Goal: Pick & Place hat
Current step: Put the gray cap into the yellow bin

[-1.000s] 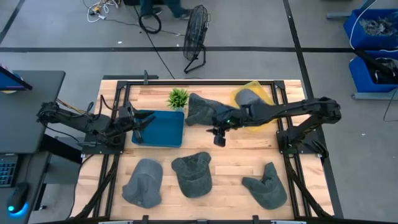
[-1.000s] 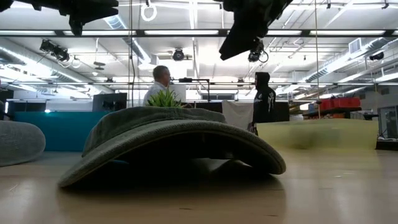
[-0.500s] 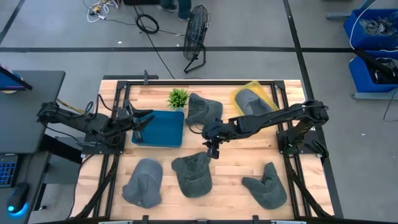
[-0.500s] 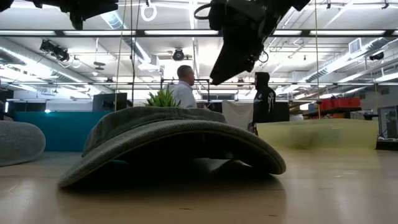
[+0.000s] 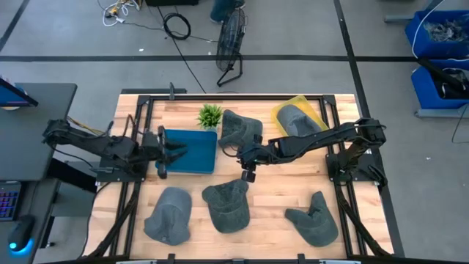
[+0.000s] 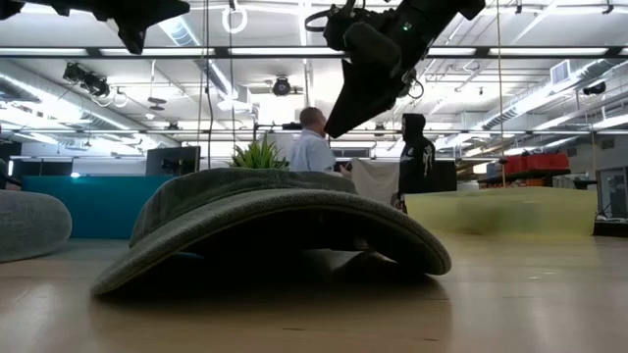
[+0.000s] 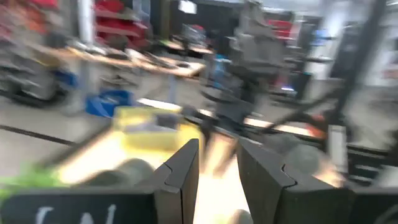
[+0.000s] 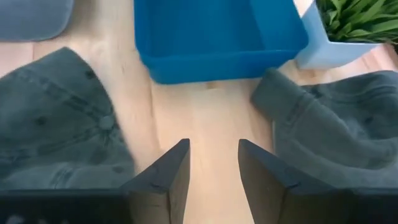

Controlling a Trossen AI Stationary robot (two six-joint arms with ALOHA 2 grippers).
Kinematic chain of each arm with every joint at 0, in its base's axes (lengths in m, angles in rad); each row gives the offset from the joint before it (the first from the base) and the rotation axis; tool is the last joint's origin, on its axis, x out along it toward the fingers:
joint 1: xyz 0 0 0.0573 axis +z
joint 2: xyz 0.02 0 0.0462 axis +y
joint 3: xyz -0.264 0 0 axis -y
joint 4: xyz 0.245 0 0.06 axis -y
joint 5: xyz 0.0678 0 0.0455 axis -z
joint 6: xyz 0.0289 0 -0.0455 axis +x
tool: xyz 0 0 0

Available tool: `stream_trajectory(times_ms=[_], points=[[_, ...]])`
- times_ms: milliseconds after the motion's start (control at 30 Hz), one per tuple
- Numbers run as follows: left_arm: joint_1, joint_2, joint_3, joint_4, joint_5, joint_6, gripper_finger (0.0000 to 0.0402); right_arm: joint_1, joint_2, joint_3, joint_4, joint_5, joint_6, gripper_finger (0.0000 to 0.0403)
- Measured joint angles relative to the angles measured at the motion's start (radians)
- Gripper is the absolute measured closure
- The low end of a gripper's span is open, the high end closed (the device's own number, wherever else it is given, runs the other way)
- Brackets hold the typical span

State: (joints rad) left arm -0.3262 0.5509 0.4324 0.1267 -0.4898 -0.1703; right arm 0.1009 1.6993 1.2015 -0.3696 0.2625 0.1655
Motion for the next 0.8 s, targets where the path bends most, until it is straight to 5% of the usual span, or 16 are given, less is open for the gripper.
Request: stream_trajectory(times_ms=[100,367,567,800], points=[[-0.023,0.031,0.000,0.007,0.100,-0.035,0.0289,0.000,0.000,0.000,0.039,0.017,0.000,0.0263],[-0.067,0.147,0.074,0.005,0.108,0.049,0.0289,0.000,0.000,0.000,0.086,0.008,0.011,0.0263],[-0.078,0.243,0.242,-0.277,0.107,0.039,0.0289,0.000,0.000,0.000,0.074,0.003,0.045,0.0263],[-0.078,0.339,0.316,-0.463,0.106,-0.047,0.0289,0.006,0.006,0.000,0.062,-0.162,0.043,0.0263]])
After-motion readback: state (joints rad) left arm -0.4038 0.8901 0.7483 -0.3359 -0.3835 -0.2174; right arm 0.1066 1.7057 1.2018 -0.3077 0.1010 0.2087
